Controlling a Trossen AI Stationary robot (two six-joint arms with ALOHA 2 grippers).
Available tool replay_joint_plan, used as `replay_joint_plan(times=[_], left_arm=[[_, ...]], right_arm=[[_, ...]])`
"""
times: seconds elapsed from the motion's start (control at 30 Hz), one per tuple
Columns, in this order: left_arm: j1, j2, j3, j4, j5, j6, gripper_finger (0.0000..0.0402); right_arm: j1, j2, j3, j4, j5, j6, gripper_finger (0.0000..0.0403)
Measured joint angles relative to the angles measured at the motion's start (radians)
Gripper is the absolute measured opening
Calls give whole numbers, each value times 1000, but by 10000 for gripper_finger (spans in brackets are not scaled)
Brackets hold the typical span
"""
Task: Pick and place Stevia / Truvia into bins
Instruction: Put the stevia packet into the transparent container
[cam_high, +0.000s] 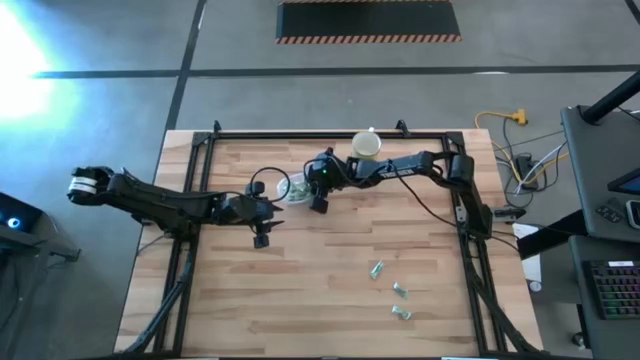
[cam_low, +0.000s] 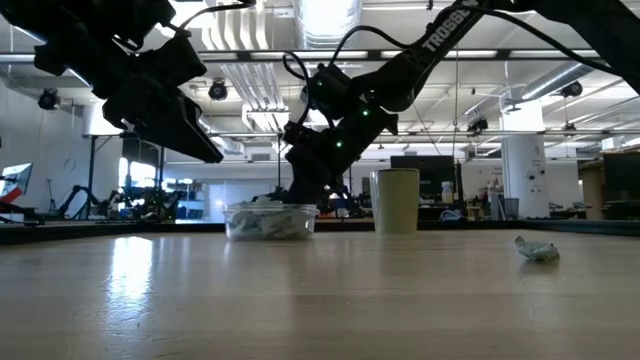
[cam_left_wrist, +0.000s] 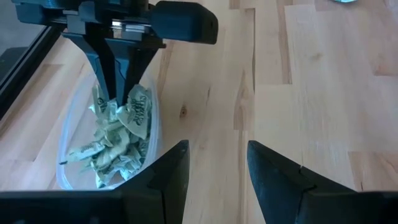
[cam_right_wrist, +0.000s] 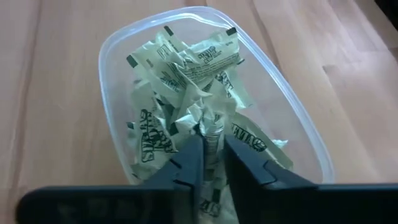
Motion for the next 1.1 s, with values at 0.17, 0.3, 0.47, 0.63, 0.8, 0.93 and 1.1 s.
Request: replay_joint_plan(times=[0.17, 0.3, 0.47, 0.63, 0.8, 0.93, 1.1], left_arm=[[0, 0, 0, 0, 0, 0, 146], [0, 0, 0, 0, 0, 0, 146], [0, 0, 0, 0, 0, 0, 146], [0, 0, 0, 0, 0, -1, 146], [-1, 0, 0, -1, 0, -2, 146], [-3, 0, 0, -1, 0, -3, 146], [-3, 0, 0, -10, 0, -2, 146]], right_arm=[[1, 0, 0, 0, -1, 0, 108], [0, -3, 0, 0, 4, -19, 140], [1, -27, 1, 3, 7, -22, 156], [5, -56, 1, 1, 8, -21, 152], [10, -66, 2, -10, 36, -26, 138], [18, -107, 2, -85, 27, -52, 129], [53, -197, -3, -306, -30, -75, 122]])
